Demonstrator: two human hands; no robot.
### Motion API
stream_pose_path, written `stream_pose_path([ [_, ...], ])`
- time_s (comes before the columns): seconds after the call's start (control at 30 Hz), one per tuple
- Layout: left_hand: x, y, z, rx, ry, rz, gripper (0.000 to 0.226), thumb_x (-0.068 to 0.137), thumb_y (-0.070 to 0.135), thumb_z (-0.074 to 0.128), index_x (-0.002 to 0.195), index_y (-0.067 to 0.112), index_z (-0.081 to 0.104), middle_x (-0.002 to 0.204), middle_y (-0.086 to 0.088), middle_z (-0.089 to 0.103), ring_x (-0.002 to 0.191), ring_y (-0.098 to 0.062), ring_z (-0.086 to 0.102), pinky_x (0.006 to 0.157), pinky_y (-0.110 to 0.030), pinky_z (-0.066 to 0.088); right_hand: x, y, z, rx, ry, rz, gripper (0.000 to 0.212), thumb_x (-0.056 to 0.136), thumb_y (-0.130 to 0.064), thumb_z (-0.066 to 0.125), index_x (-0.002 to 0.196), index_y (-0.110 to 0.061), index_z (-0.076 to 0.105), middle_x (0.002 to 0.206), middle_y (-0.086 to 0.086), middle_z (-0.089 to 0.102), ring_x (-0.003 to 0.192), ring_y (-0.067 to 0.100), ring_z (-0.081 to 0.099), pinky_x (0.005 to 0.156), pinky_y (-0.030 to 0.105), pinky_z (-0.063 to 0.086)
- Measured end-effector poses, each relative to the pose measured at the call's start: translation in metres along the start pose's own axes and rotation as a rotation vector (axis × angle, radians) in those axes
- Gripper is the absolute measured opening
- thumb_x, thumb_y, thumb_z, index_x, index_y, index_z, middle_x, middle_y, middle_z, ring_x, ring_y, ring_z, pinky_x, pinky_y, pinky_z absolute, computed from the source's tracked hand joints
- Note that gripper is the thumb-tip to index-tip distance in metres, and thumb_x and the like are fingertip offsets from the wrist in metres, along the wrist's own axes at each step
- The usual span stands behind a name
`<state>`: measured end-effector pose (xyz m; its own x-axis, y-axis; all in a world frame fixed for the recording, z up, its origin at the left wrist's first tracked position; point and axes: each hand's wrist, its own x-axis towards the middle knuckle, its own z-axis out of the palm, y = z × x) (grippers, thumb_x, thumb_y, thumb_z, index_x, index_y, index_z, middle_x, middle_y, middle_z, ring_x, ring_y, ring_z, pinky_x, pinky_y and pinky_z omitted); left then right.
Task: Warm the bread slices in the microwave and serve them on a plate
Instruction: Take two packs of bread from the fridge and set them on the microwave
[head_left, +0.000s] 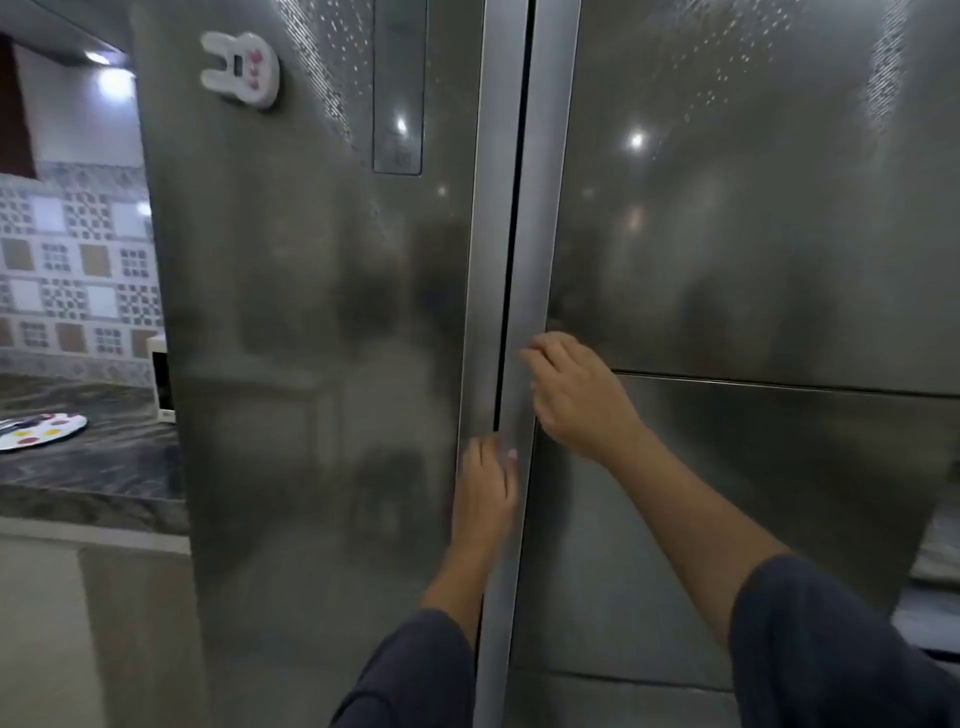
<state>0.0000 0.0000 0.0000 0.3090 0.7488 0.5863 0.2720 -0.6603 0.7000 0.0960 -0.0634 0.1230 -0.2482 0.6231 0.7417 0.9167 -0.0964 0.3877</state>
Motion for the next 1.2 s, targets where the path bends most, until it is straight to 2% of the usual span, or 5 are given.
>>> stream_pose_path([
  [0.2,-0.005,-0.032,0.034,-0.264,-0.136,-0.034,0.04,0.098,0.037,0.03,0.123,0.011,0.047,0.117,-0.005,0.053,0.108,-0.016,0.051,0.092,-0.032,0.044,0.001,-0.015,0.039,-0.337,-0.155,-0.044,0.042,0.072,-0.02,0.034,0.076,-0.006,0.073,0.095,0.012,0.066,0.098,0.03,0.061,0.105,0.038,0.028],
  [0.37,-0.018,-0.036,0.045,-0.393,-0.224,-0.103,0.026,0.101,0.027,0.03,0.081,0.021,0.047,0.069,0.006,0.043,0.06,-0.002,0.042,0.058,-0.013,0.034,-0.002,-0.019,0.041,-0.451,-0.214,-0.066,0.043,0.073,-0.024,0.035,0.074,-0.009,0.075,0.083,0.008,0.07,0.102,0.028,0.064,0.106,0.039,0.026],
  [0.7,-0.017,-0.031,0.039,-0.31,-0.282,-0.166,0.03,0.101,0.022,0.032,0.111,0.002,0.052,0.095,-0.009,0.054,0.085,-0.016,0.048,0.07,-0.022,0.032,-0.004,-0.036,0.038,-0.427,-0.302,0.06,0.049,0.069,-0.02,0.027,0.063,-0.014,0.075,0.078,0.0,0.071,0.097,0.019,0.066,0.1,0.033,0.046],
  [1.0,-0.099,0.005,0.02,-0.385,-0.223,-0.061,0.018,0.1,0.02,0.036,0.102,0.027,0.052,0.09,0.011,0.053,0.08,0.002,0.051,0.069,-0.001,0.037,-0.063,-0.052,-0.023,-0.383,-0.082,0.061,0.026,0.063,-0.022,0.07,0.084,-0.007,0.073,0.098,0.008,0.069,0.11,0.026,0.061,0.107,0.04,0.037],
  [1.2,-0.176,0.059,0.001,-0.262,-0.218,0.046,0.021,0.097,0.019,0.045,0.108,0.01,0.059,0.095,-0.002,0.06,0.076,0.002,0.052,0.069,-0.007,0.04,-0.124,-0.051,-0.098,-0.233,-0.025,0.056,0.025,0.064,-0.012,0.066,0.086,-0.001,0.068,0.102,0.015,0.066,0.116,0.03,0.047,0.114,0.038,0.021],
])
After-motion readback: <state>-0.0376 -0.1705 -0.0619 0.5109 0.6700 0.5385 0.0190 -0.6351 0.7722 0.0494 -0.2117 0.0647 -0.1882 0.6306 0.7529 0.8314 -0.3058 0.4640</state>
